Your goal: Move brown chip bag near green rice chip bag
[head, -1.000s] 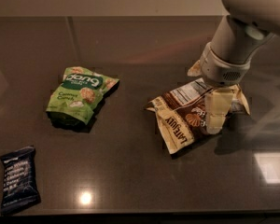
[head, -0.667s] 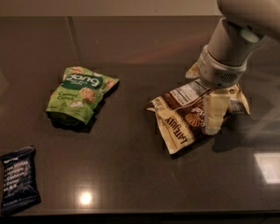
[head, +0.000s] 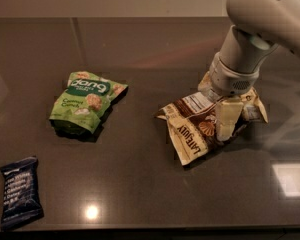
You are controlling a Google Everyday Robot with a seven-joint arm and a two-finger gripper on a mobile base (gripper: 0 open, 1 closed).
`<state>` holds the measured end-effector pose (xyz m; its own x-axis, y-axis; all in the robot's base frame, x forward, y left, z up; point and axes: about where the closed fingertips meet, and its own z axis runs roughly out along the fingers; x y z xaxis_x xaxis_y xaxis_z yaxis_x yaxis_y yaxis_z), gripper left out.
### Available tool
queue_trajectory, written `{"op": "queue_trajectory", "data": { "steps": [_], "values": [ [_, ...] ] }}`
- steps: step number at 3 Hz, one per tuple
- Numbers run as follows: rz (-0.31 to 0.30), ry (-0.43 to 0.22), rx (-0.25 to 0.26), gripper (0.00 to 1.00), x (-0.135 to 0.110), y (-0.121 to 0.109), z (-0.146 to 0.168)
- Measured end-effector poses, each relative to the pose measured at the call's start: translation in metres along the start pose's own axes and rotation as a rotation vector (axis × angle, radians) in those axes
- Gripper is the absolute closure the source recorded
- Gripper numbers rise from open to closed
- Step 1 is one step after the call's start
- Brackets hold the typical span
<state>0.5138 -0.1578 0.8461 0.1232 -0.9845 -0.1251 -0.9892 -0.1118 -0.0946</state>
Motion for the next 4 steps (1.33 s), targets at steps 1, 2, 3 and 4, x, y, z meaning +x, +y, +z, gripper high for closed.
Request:
{"op": "queue_trajectory", "data": {
  "steps": [1, 2, 3, 4],
  "values": [
    [0.013, 0.017, -0.011, 0.42, 0.005, -0.003, 0.001],
    [0.031, 0.032, -0.002, 0.64, 0.005, -0.008, -0.008],
    [-0.018, 0.070, 0.030, 0.89, -0.009, -0.013, -0.023],
    [-0.115, 0.110, 0.077, 1.00, -0.033, -0.018, -0.034]
  ]
}}
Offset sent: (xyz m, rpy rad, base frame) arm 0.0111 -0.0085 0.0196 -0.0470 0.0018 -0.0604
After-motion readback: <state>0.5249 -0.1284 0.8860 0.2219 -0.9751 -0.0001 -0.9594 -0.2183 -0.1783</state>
